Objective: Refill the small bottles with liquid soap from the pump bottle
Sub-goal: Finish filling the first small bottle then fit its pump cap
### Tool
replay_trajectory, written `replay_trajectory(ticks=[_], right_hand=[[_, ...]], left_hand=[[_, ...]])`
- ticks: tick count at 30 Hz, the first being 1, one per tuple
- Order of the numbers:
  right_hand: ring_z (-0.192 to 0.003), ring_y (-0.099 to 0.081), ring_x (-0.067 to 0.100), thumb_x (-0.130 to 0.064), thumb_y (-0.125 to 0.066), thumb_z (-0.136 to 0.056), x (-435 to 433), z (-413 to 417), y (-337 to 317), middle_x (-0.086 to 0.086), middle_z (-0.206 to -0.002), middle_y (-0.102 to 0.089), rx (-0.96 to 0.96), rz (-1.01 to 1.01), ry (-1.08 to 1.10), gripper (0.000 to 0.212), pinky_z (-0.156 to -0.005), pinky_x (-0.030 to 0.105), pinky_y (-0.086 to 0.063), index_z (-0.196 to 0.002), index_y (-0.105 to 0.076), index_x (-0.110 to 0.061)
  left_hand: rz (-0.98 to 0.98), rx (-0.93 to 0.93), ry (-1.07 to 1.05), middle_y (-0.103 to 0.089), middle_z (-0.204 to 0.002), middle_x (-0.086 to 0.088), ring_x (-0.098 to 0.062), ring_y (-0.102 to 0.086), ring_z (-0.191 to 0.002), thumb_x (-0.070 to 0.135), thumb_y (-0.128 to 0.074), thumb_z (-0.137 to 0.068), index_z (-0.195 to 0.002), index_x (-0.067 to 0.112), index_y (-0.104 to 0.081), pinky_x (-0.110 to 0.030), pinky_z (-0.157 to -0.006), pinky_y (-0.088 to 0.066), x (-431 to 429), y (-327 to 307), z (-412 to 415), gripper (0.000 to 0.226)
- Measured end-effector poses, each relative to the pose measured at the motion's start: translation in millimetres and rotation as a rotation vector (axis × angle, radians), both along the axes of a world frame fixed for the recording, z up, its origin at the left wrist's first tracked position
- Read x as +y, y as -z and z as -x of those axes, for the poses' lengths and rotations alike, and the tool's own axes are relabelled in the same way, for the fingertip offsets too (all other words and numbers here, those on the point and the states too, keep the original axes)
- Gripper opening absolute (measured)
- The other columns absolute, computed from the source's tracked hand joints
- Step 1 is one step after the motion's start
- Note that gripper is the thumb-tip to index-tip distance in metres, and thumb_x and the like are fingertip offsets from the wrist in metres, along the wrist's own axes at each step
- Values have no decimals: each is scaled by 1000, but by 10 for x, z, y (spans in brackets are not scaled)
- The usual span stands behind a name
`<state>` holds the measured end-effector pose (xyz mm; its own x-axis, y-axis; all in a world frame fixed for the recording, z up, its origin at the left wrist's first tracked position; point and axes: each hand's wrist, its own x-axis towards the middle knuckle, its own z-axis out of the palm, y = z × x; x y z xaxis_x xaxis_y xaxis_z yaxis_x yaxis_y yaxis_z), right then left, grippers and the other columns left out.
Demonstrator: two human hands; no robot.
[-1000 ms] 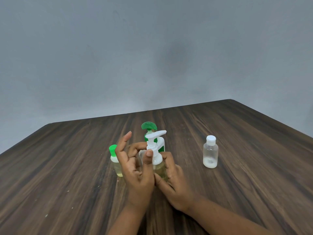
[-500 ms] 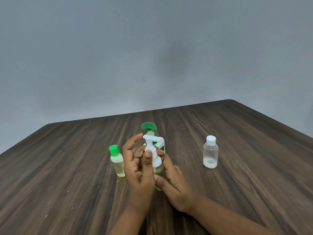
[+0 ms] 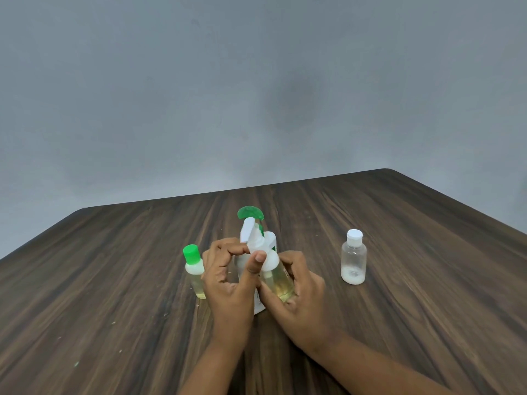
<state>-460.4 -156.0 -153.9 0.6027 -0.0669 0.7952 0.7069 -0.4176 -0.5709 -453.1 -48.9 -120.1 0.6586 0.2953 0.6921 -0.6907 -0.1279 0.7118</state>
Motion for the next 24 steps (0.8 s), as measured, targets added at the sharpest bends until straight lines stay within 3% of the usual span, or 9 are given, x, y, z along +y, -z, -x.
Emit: replay_trajectory(ticks=[3,5,8,11,15,18,21,24], right_hand=[[-60,-60,6,-43,-66,-78,18,4,3,-13,-74,-61,-47,47,66,30,-50,27,-49,-98,-48,-29],[-60,-60,5,-43,-67,-78,25,-1,9,-12,-74,-62,-41,63,69,30,-51,24,-48,-98,-50,-29],[-59,-57,6,-41,-68,-80,-11,-3,2,-13,-73,-61,28,7,-117,28,-53,20,-44,-98,-52,-26],[-57,-57,15,-35,-69,-83,-50,-15,1,1,-72,-65,110,-72,-360,30,-52,22,-42,-97,-55,-13],[-59,-54,2,-26,-65,-86,-26,-19,23,-5,-72,-62,152,-121,-491,29,-56,16,-40,-97,-52,-4],[-56,-51,3,-28,-59,-90,7,-10,34,-9,-68,-57,197,-134,-576,21,-54,18,-40,-98,-51,-10],[-44,-48,10,-47,-51,-94,46,10,-2,9,-60,-56,278,-198,-667,48,-43,25,-38,-98,-52,2],[-40,-49,17,-58,-46,-92,56,-5,-8,17,-61,-58,345,-245,-744,69,-39,26,-39,-97,-50,11]], left_hand=[[82,72,69,-60,-96,-15,-39,-56,-97,69,-69,-63,-92,27,-65,-52,-86,-48,-5,38,-16,50],[123,103,86,-59,-99,-23,-43,-56,-99,68,-69,-64,-93,18,-66,-60,-86,-47,-8,41,-11,58],[101,108,107,-56,-100,-26,-47,-53,-100,67,-65,-69,-86,25,-69,-64,-86,-44,-8,22,11,45],[45,91,96,-57,-95,-19,-48,-52,-96,66,-62,-73,-81,29,-69,-66,-81,-43,16,18,1,38],[46,75,100,-55,-88,-8,-47,-52,-92,67,-63,-71,-76,27,-69,-56,-75,-47,8,-17,24,41],[60,71,129,-52,-87,-9,-44,-52,-90,68,-60,-73,-75,25,-69,-47,-73,-47,14,-14,37,45],[55,29,169,-58,-86,3,-32,-54,-90,64,-50,-82,-81,24,-70,-40,-76,-48,-4,-41,58,45],[105,14,245,-62,-77,12,-7,-61,-79,46,-44,-89,-91,-5,-59,-14,-68,-47,-14,-62,65,53]])
